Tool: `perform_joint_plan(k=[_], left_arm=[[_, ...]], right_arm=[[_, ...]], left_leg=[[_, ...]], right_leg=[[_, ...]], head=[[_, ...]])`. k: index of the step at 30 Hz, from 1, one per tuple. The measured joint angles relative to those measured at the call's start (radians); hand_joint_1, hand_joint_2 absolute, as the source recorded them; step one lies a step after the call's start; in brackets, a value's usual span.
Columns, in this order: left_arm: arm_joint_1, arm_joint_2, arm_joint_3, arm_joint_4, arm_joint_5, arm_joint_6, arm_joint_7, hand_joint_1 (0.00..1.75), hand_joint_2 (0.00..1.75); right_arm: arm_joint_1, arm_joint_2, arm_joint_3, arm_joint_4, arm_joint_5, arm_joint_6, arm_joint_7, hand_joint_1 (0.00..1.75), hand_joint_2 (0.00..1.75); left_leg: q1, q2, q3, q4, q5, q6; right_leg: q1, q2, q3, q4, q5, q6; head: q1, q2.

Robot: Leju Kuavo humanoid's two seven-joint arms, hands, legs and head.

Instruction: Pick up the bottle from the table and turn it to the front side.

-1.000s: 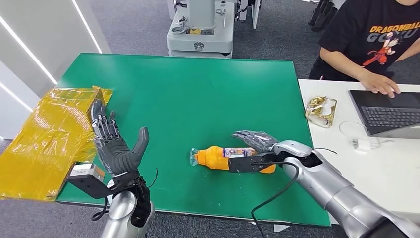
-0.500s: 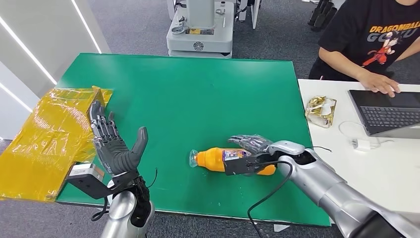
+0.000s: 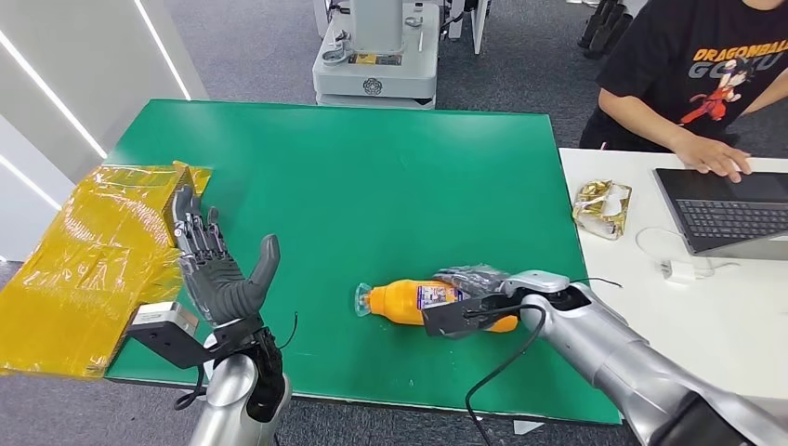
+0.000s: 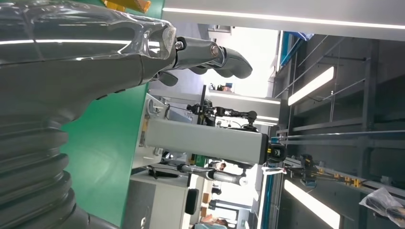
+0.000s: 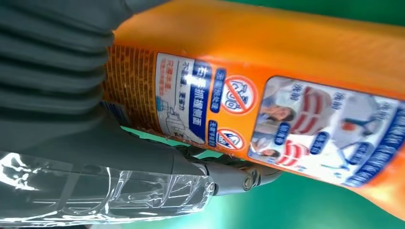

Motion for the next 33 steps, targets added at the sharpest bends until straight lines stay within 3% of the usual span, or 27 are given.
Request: perform_joint_plan(k=[17, 21, 27, 31, 33], left_arm=[[-0.003, 0.0, 0.0, 0.004, 0.003, -0.001, 0.0, 0.0, 1.75], [-0.001, 0.0, 0.0, 0.004, 0.001, -0.005, 0.0, 0.0, 1.75], [0.001, 0.0, 0.0, 0.004, -0.003, -0.009, 0.0, 0.0, 1.75], [0.003, 0.0, 0.0, 0.004, -0.007, -0.009, 0.0, 0.0, 1.75], [0.005, 0.0, 0.0, 0.004, -0.011, -0.006, 0.0, 0.0, 1.75]], right_arm=[[-0.02, -0.007, 0.06, 0.04, 0.016, -0.03, 0.061, 0.0, 0.0], [-0.014, -0.024, 0.067, 0.037, 0.017, -0.069, 0.056, 0.0, 1.75], [0.015, -0.051, 0.061, 0.005, -0.013, -0.161, 0.06, 0.0, 1.75], [0.043, -0.058, 0.04, -0.023, -0.044, -0.229, 0.054, 0.0, 0.0], [0.077, -0.058, 0.007, -0.047, -0.08, -0.309, 0.042, 0.0, 0.0]], left_leg=[[0.0, 0.0, 0.0, 0.0, 0.0, 0.0], [0.0, 0.0, 0.0, 0.0, 0.0, 0.0], [0.0, 0.0, 0.0, 0.0, 0.0, 0.0], [0.0, 0.0, 0.001, 0.0, 0.0, 0.0], [0.0, 0.0, 0.0, 0.0, 0.0, 0.0]], right_leg=[[0.0, 0.0, 0.0, 0.0, 0.0, 0.0], [0.0, 0.0, 0.0, 0.0, 0.0, 0.0], [0.0, 0.0, 0.0, 0.0, 0.0, 0.0], [0.0, 0.001, 0.0, 0.0, 0.0, 0.0], [0.0, 0.0, 0.0, 0.0, 0.0, 0.0]], head=[[0.0, 0.0], [0.0, 0.0], [0.0, 0.0], [0.0, 0.0], [0.0, 0.0]])
